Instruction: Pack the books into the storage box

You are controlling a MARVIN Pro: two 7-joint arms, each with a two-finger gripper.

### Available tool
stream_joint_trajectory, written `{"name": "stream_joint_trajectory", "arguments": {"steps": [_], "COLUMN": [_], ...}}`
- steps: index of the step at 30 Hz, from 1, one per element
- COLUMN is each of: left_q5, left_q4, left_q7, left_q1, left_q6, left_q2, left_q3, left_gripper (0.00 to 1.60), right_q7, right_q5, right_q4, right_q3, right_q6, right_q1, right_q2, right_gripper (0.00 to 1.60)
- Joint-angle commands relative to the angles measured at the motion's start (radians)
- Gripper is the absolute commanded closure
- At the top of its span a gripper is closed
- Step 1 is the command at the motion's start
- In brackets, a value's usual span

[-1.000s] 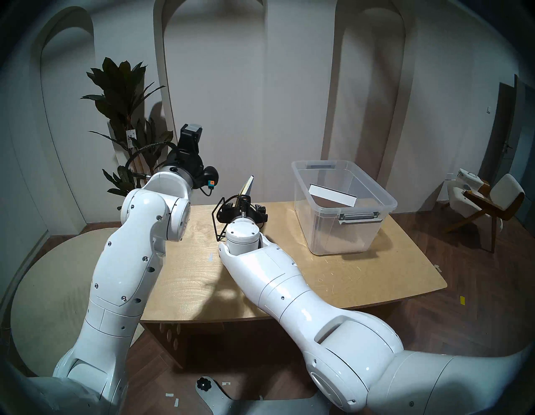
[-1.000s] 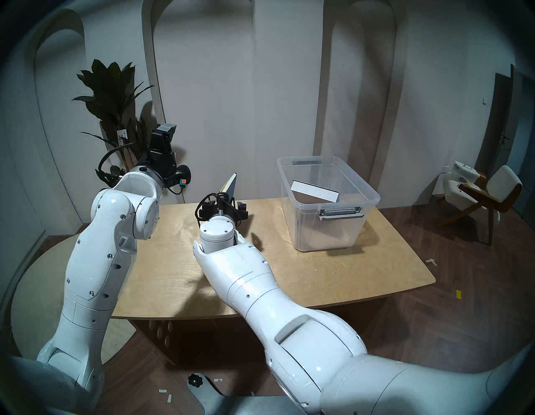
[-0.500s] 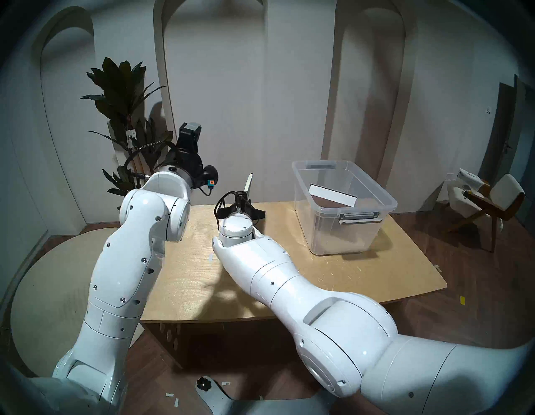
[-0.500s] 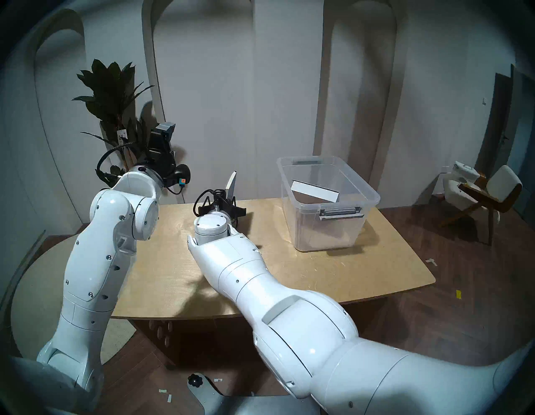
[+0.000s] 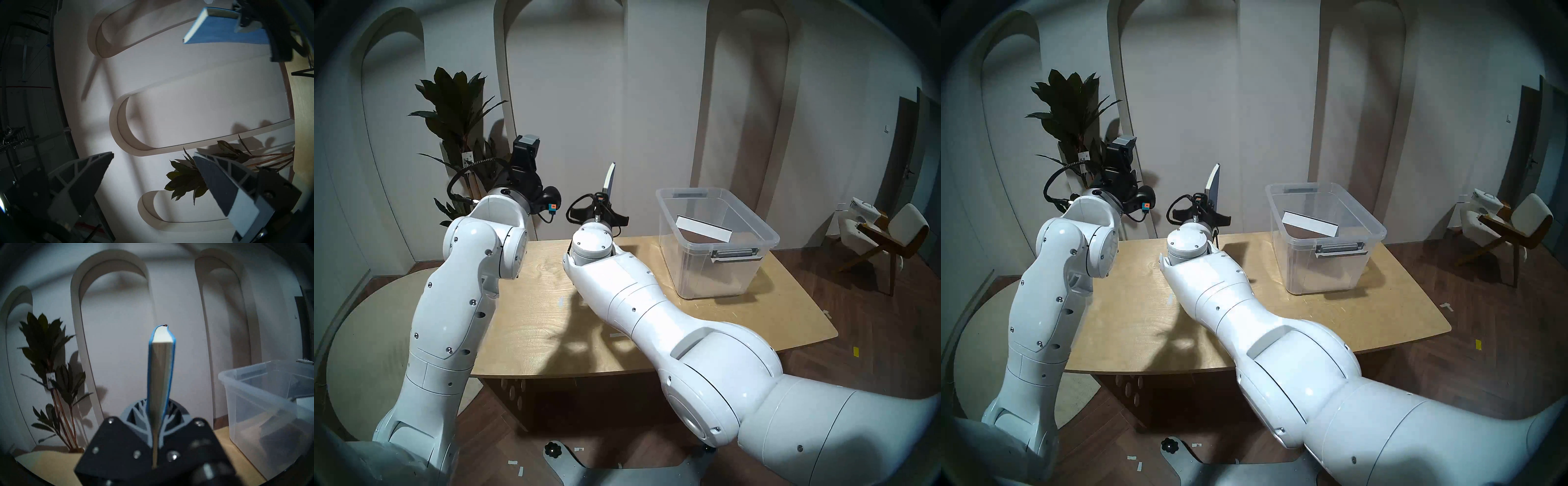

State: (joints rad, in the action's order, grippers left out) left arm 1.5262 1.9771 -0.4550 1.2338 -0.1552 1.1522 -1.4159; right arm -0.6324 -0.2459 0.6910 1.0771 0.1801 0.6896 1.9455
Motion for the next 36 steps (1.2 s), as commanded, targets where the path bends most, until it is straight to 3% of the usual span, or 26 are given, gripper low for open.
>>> {"name": "stream_joint_trajectory", "arguments": {"steps": [1, 8, 9, 10, 15, 17, 19, 20, 25, 30, 36], "left_q5": [-0.007, -0.016, -0.017, -0.018, -0.019, -0.019, -0.019, -0.019, -0.016, -0.013, -0.011], "left_q4": [0.023, 0.023, 0.023, 0.023, 0.024, 0.024, 0.023, 0.023, 0.024, 0.025, 0.025], "left_q7": [0.004, 0.008, 0.009, 0.010, 0.013, 0.015, 0.016, 0.017, 0.021, 0.025, 0.027], "left_q1": [-0.006, 0.008, 0.010, 0.011, 0.012, 0.012, 0.012, 0.012, 0.013, 0.015, 0.016], "left_q6": [0.000, -0.002, -0.002, -0.003, -0.006, -0.008, -0.011, -0.012, -0.017, -0.020, -0.021], "left_q2": [-0.003, 0.003, 0.007, 0.006, 0.010, 0.010, 0.009, 0.009, 0.009, 0.011, 0.012], "left_q3": [-0.013, 0.002, 0.011, 0.010, 0.025, 0.027, 0.029, 0.029, 0.031, 0.031, 0.030], "left_gripper": [0.00, 0.00, 0.00, 0.00, 0.00, 0.00, 0.00, 0.00, 0.00, 0.00, 0.00], "right_q7": [-0.028, -0.123, -0.150, -0.163, -0.275, -0.292, -0.371, -0.345, -0.456, -0.533, -0.573], "right_q5": [0.043, 0.085, 0.093, 0.099, 0.127, 0.129, 0.143, 0.146, 0.177, 0.227, 0.232], "right_q4": [0.107, 0.184, 0.203, 0.204, 0.229, 0.238, 0.233, 0.238, 0.217, 0.176, 0.163], "right_q3": [0.014, 0.043, 0.047, 0.054, 0.102, 0.140, 0.152, 0.175, 0.209, 0.210, 0.213], "right_q6": [0.109, 0.208, 0.247, 0.235, 0.317, 0.325, 0.344, 0.353, 0.384, 0.417, 0.418], "right_q1": [-0.094, -0.101, -0.095, -0.101, -0.104, -0.105, -0.114, -0.108, -0.121, -0.129, -0.119], "right_q2": [-0.032, -0.059, -0.060, -0.065, -0.089, -0.100, -0.117, -0.123, -0.150, -0.169, -0.177], "right_gripper": [1.60, 1.60, 1.60, 1.60, 1.60, 1.60, 1.60, 1.60, 1.60, 1.60, 1.60]}}
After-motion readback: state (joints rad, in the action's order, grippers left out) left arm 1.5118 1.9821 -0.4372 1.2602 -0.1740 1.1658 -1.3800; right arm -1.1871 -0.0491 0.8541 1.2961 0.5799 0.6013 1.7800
